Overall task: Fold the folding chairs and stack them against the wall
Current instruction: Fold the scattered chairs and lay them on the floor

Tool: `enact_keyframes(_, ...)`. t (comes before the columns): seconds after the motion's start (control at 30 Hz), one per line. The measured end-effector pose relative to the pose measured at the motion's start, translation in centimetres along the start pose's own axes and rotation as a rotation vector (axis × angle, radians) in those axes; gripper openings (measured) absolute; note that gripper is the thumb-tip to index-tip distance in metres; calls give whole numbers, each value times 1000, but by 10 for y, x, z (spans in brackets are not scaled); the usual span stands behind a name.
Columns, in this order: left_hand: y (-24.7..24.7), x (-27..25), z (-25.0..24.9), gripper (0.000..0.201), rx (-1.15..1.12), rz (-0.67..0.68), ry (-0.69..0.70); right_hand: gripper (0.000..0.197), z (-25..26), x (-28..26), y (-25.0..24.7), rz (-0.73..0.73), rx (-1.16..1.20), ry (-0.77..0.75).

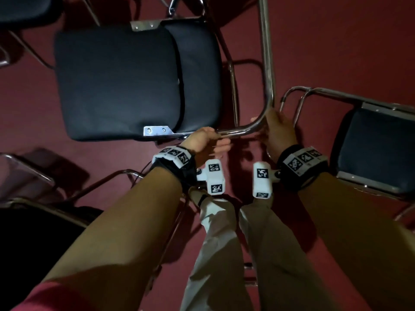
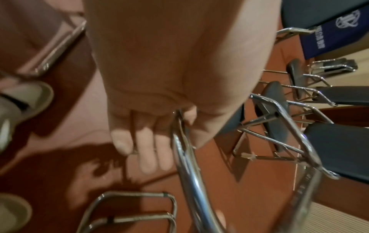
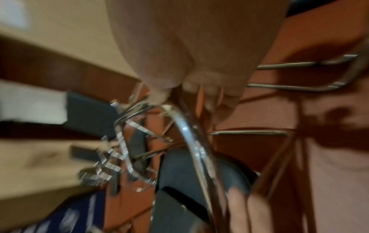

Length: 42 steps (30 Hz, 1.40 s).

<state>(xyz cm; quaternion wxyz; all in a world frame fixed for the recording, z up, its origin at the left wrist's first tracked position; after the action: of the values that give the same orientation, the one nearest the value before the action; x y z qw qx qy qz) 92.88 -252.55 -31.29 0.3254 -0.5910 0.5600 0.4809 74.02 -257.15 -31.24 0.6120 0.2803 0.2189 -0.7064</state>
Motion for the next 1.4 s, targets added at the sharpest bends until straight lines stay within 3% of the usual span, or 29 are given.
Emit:
enact_keyframes(0.07, -32, -1, 12, 13, -26, -71, -36, 22, -13, -5, 4, -1, 72, 100)
enact_keyframes(0.13, -66, -1, 24, 14, -80, -205, -49, 14, -28, -8, 17, 16, 99, 144)
enact_keyframes(0.2, -102, -1, 33, 12, -120, -300, -85, 22, -40, -11, 35, 11, 115, 213)
enact_keyframes(0.33, -169, 4, 41, 11, -246, -456, -147, 34, -57, -12, 73, -125, 225, 371)
enact_keyframes(0.4, -198, 9, 39, 15, -308, -509, -143, 28, -60, -8, 94, -196, 318, 434)
enact_keyframes(0.47, -218, 12, 34, 24, -369, -539, -133, 17, -59, -5, 109, -270, 389, 417)
enact_keyframes(0.57, -241, 22, 25, 7, -425, -576, -114, 9, -61, 0, 120, -379, 429, 364)
enact_keyframes(0.73, -289, 60, 22, 17, -419, -567, -72, 17, -67, 0, 129, -471, 477, 262)
enact_keyframes(0.8, -308, 81, 28, 12, -412, -540, -62, 21, -63, 0, 132, -516, 514, 217)
enact_keyframes(0.9, -308, 83, 31, 38, -516, -387, -33, 20, -64, 1, 133, -553, 515, 168)
enact_keyframes(0.97, -293, 70, 28, 36, -592, -259, 9, 19, -66, 3, 134, -570, 487, 165)
enact_keyframes(1.03, -279, 62, 24, 31, -614, -218, 55, 19, -68, 6, 134, -584, 480, 146)
enact_keyframes(1.3, -270, 68, 17, 42, -699, -273, 84, 24, -70, 8, 131, -605, 444, 101)
enact_keyframes(1.4, -270, 76, 17, 35, -715, -399, 119, 24, -73, 8, 127, -570, 410, 111)
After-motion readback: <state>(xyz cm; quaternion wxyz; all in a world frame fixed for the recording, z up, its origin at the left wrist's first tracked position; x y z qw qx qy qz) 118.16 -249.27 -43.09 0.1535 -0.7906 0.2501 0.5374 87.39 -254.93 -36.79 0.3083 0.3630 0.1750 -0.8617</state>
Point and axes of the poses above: each hand's wrist, its own x-axis towards the middle knuckle, its own y-axis out of the palm, z = x × y, the point moved 1 cm from there along x, towards the middle knuckle, and after that the axes turned 8 degrees about x, right-handed, at the moved point
